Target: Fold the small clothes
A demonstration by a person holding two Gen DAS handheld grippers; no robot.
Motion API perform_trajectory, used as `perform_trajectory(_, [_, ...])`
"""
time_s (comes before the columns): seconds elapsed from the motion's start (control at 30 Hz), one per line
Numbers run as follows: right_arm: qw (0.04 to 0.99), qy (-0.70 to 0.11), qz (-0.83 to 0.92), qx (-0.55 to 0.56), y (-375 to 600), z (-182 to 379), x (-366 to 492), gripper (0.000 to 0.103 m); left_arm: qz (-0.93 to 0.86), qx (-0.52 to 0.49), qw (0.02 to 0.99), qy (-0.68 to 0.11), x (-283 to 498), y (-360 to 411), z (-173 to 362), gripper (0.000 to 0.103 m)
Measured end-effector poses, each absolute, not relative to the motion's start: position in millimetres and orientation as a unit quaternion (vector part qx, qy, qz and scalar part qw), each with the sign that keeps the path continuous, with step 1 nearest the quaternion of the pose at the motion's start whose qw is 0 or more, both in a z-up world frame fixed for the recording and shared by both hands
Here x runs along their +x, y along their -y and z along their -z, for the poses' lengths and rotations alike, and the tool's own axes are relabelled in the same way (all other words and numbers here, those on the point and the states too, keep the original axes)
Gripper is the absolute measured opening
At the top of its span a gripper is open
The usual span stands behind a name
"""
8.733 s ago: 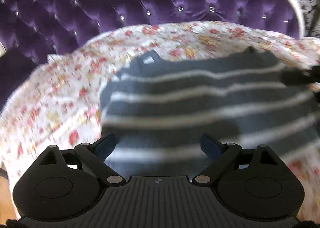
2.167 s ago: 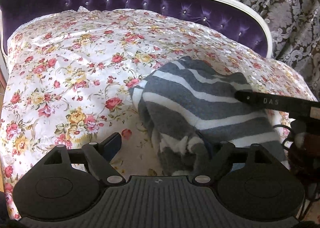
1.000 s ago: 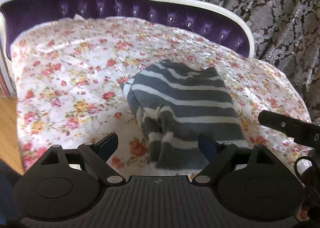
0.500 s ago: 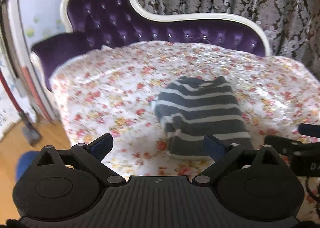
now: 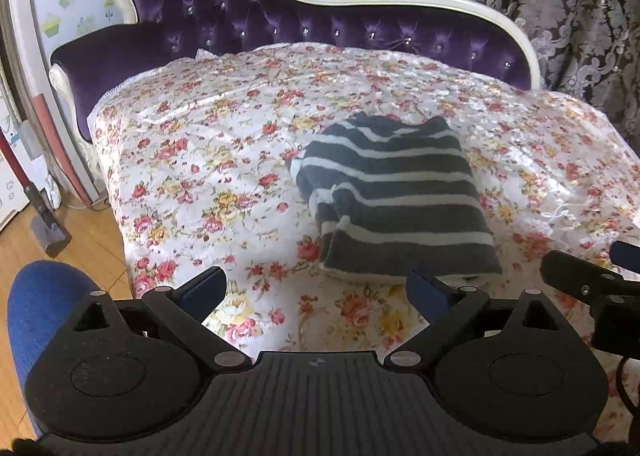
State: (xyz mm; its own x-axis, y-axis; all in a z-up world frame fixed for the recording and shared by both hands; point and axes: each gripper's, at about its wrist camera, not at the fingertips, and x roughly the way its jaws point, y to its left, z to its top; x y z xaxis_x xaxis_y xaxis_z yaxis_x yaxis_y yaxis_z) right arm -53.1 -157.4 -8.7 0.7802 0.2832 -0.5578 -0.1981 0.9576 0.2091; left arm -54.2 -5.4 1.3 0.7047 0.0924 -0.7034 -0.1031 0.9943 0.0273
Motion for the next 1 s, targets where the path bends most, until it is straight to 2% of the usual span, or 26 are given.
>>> perform_trajectory(1.0, [0.920,-0.362,-0.129,0.072,151.0,27.2,-39.0,0.102,-0.051,-0.009,0.898,-0.436,-42.6,1.8,23.9,0.098])
